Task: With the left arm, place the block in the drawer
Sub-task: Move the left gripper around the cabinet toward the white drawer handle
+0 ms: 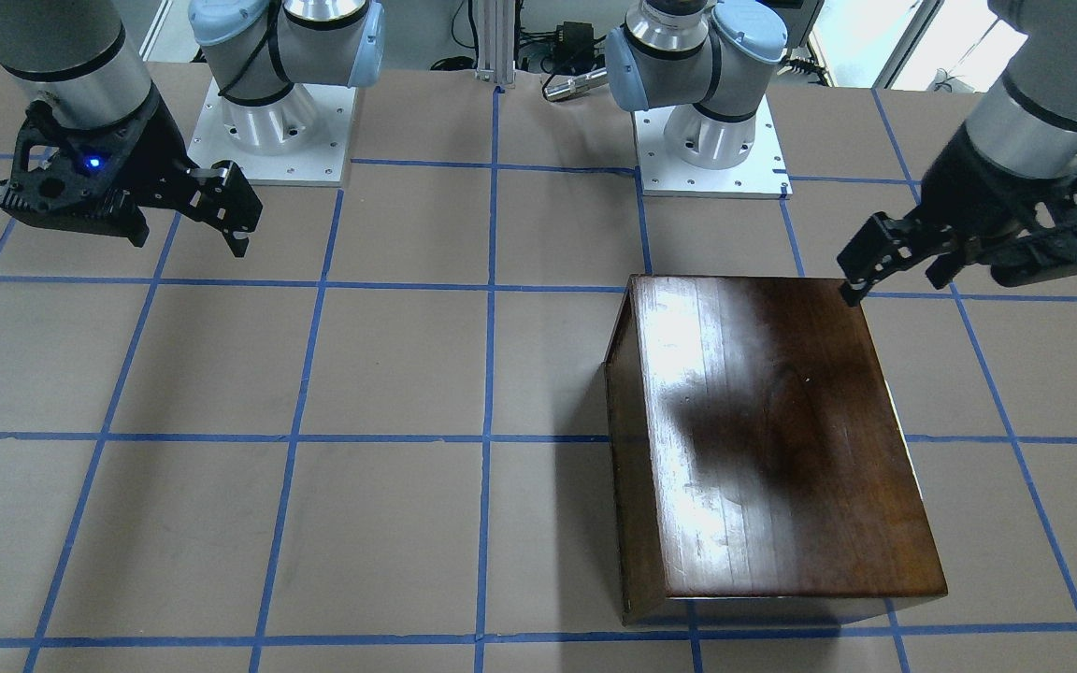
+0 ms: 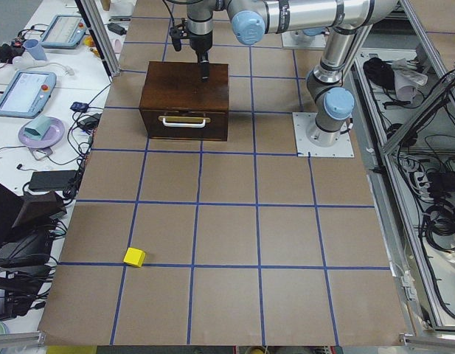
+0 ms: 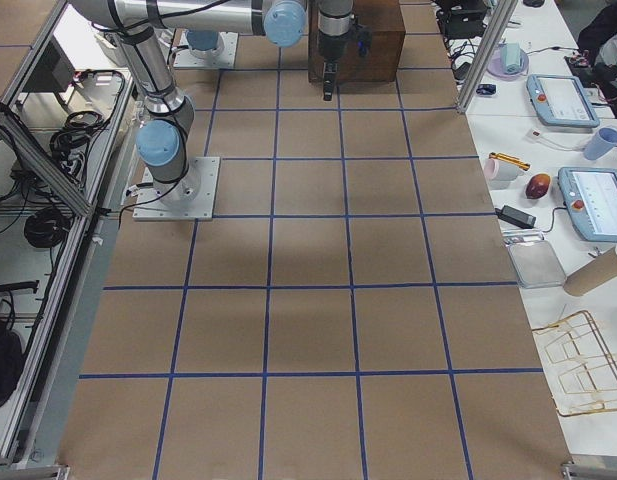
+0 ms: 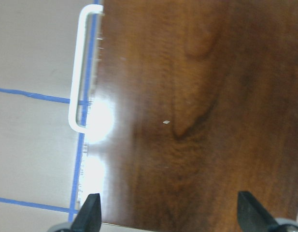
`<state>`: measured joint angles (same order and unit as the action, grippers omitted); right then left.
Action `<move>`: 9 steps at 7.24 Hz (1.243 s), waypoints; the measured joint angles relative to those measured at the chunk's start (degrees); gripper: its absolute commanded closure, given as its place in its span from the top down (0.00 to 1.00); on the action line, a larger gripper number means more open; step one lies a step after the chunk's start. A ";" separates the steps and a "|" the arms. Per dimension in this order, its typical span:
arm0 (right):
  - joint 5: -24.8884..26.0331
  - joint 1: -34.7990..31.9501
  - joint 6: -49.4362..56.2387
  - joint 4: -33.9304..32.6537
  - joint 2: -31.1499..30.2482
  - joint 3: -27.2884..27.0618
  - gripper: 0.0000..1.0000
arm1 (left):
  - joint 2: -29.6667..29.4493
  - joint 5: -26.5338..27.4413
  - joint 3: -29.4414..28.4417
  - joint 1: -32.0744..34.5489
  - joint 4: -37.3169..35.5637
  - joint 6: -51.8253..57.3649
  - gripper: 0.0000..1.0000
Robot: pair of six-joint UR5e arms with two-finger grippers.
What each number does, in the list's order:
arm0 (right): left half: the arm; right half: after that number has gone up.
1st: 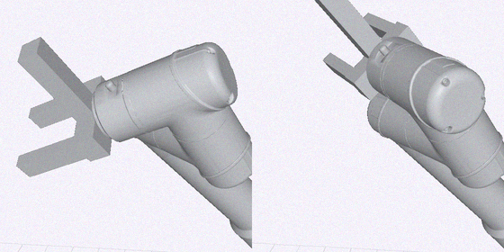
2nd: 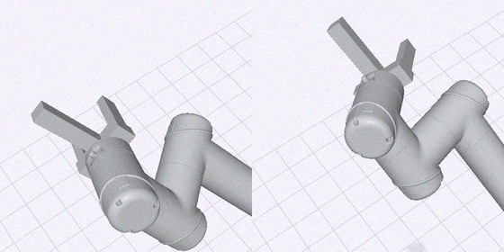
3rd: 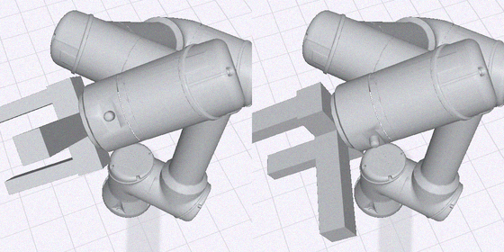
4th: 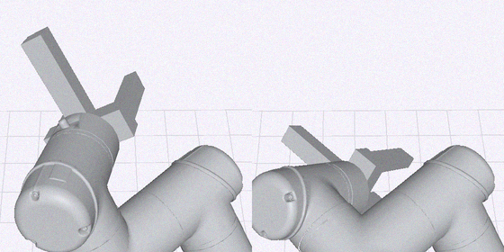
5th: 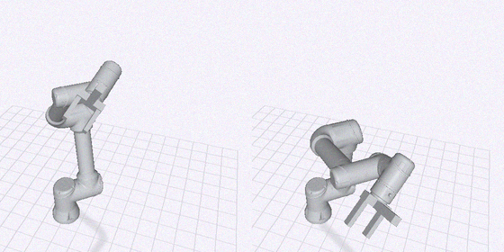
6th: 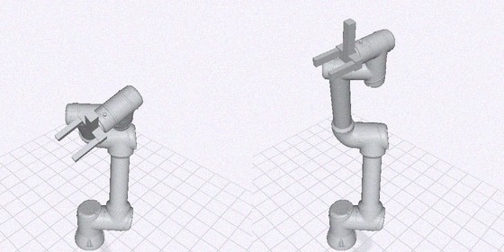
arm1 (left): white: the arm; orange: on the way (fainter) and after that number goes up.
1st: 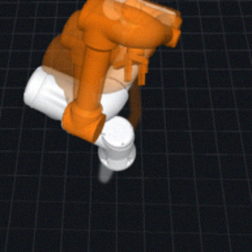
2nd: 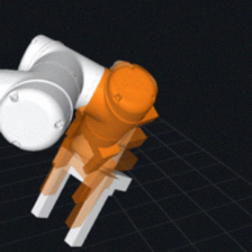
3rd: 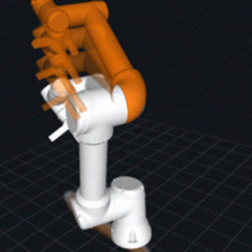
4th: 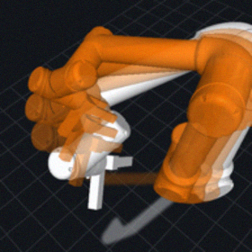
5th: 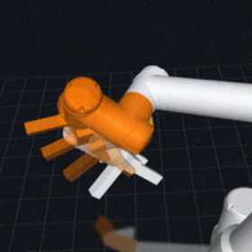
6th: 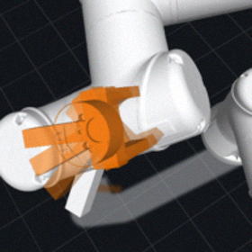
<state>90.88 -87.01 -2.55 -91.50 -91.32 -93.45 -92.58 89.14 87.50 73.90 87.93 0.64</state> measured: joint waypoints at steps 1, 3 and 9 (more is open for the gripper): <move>0.00 0.00 0.00 0.00 0.00 0.01 1.00 | -0.43 -0.69 -0.43 -3.78 0.02 1.40 1.00; 0.00 0.00 0.00 0.00 0.00 0.02 1.00 | -2.14 -2.83 -0.64 -9.02 -0.23 9.72 1.00; 0.00 0.00 0.00 0.00 0.00 0.01 1.00 | -9.92 -7.26 0.06 -16.38 -5.22 29.78 1.00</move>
<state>90.88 -87.01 -2.55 -91.49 -91.32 -93.44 -102.50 81.88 87.55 57.52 82.71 30.42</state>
